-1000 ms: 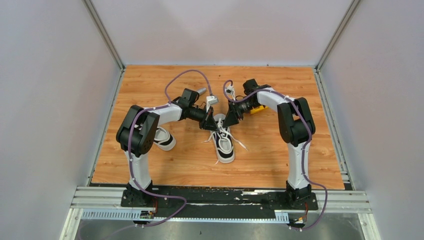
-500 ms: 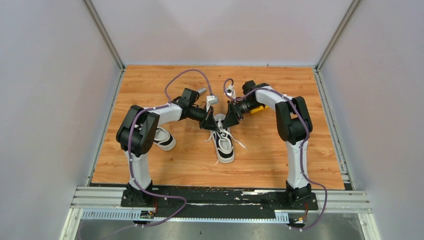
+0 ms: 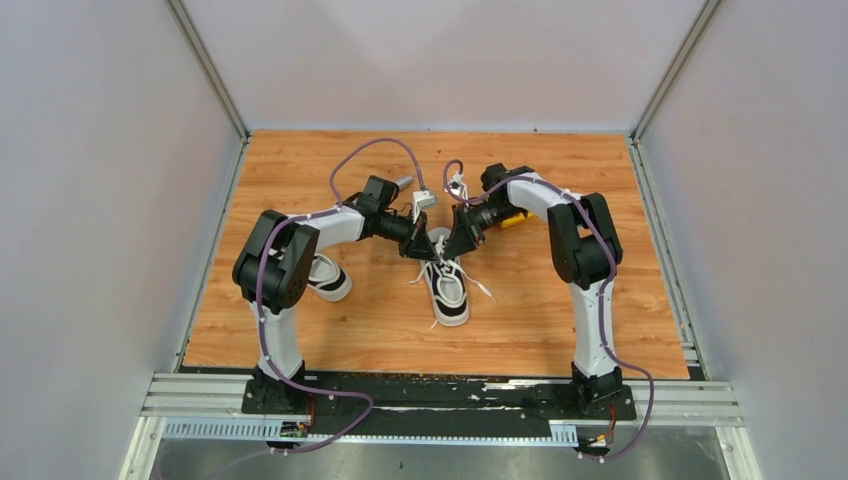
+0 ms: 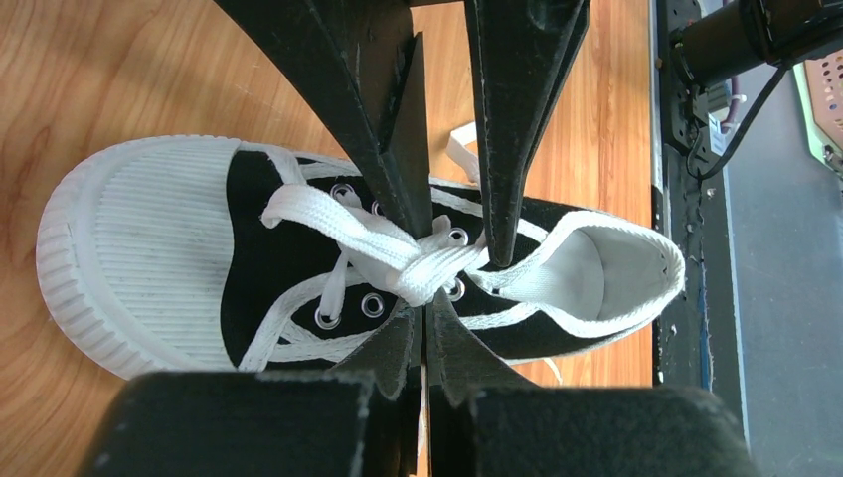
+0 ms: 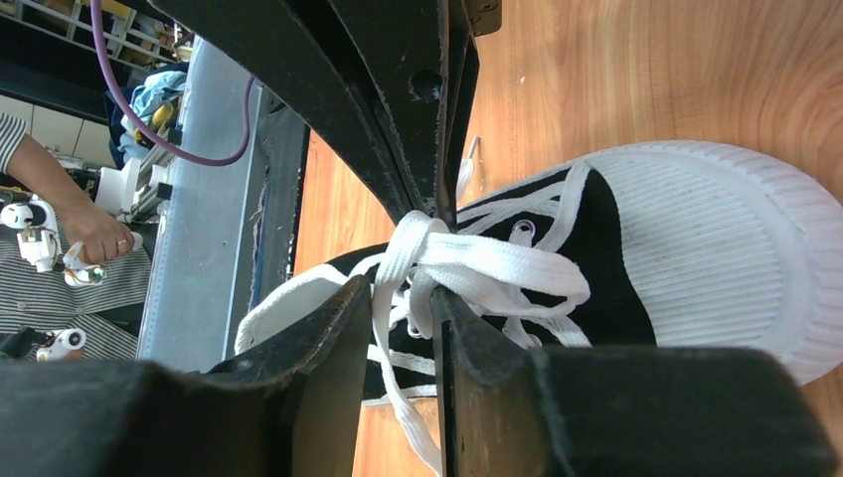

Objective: Tie the shoes
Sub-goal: Cross the shoelace with the shoelace.

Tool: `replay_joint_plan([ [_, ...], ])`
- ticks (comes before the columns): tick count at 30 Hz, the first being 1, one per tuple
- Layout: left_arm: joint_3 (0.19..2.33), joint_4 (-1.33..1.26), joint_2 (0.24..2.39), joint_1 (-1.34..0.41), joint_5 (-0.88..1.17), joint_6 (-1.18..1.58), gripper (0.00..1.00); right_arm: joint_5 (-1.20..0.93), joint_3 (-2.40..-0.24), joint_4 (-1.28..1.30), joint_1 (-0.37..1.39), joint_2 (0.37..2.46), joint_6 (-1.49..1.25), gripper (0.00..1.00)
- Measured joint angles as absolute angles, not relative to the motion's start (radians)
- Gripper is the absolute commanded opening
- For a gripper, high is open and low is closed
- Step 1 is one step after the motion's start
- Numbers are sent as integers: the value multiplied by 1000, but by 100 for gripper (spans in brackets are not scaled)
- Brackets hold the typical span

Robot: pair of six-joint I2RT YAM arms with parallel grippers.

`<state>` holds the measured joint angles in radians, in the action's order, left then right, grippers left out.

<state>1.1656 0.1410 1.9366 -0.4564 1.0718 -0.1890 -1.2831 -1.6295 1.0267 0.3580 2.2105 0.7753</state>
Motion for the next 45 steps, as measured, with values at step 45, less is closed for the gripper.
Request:
replay_joint_plan([
  [45,1166,97,1937,-457,1097,-150,0,-972,-1321,543,405,1929,513,0],
])
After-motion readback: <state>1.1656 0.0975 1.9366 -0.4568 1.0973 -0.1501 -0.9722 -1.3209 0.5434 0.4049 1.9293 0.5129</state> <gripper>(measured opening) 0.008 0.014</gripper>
